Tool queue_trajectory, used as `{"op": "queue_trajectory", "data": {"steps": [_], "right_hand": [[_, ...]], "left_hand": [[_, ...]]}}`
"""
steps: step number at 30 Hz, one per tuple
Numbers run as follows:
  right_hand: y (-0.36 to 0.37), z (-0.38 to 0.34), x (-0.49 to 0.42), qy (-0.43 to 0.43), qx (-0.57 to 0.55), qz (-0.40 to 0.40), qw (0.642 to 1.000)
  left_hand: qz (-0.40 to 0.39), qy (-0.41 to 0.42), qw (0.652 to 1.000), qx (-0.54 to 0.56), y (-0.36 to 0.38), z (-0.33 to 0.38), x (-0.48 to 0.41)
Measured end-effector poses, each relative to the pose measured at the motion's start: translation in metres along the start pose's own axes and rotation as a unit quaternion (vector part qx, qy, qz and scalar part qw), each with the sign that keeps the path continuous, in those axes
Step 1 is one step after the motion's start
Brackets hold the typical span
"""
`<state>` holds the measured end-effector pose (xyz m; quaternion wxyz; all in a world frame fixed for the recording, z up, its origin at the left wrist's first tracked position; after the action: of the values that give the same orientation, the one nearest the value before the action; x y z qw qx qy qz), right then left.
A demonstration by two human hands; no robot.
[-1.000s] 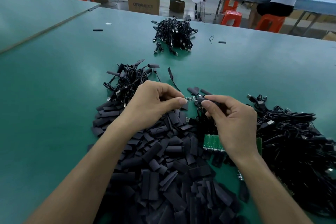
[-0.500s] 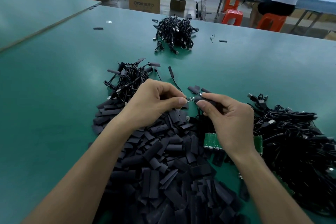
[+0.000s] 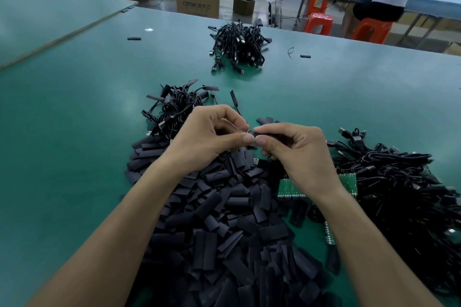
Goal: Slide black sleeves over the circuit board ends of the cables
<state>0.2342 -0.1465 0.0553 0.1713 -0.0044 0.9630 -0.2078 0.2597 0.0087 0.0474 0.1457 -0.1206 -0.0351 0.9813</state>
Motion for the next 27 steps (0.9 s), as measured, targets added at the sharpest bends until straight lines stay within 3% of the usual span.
{"op": "queue_trajectory", "data": {"steps": [14,27], "right_hand": [[-0.008,0.004,0.001,0.034,-0.067,0.083,0.994],[-0.006,0.005,0.006,0.018,-0.056,0.065,0.996]], "left_hand": [[0.051,0.077,0.992,-0.091,-0.016,0.016,0.000],[0.021,0.033,0.991,-0.126,-0.008,0.003,-0.001]]}}
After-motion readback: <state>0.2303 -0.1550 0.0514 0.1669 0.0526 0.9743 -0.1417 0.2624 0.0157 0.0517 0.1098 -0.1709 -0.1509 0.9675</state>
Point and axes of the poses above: each hand's wrist, its own x-axis away from the middle knuckle, its own y-axis out of the palm, z = x × y, the point moved 10 cm from there along -x, towards the middle knuckle, and after that the axes turned 6 degrees about x, right-handed, at the moved point
